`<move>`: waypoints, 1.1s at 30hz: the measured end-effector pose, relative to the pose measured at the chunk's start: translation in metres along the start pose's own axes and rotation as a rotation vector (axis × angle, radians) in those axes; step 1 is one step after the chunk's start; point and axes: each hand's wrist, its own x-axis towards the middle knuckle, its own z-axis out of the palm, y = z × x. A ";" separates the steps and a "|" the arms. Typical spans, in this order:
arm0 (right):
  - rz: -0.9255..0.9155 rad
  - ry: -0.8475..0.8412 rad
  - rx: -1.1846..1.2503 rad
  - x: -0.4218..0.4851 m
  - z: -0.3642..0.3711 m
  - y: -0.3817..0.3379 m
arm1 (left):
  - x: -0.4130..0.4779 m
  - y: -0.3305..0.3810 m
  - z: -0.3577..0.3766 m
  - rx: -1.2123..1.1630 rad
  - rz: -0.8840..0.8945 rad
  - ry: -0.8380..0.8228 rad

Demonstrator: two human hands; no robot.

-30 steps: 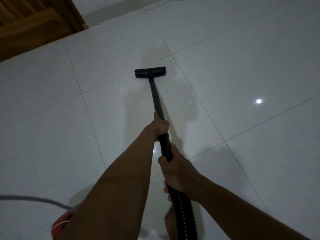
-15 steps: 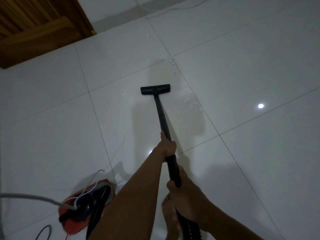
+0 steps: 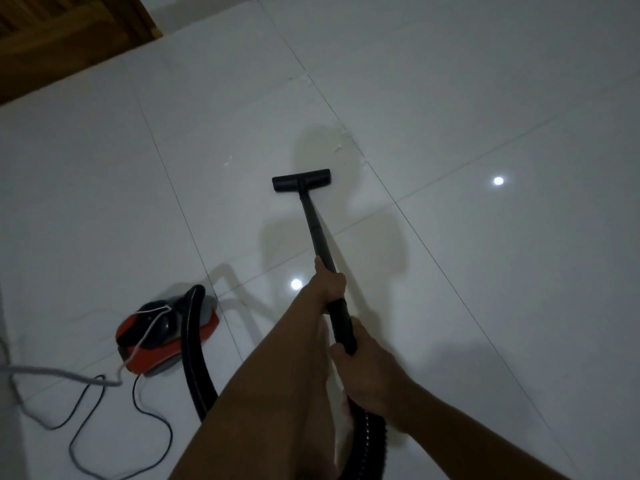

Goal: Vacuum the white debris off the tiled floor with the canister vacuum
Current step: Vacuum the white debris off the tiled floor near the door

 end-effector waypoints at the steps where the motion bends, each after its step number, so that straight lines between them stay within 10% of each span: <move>1: -0.005 0.013 0.001 -0.008 0.001 0.008 | -0.007 -0.005 0.008 0.008 0.003 -0.004; 33: 0.102 0.220 0.041 -0.066 0.031 0.112 | -0.037 -0.079 0.105 0.034 0.003 -0.130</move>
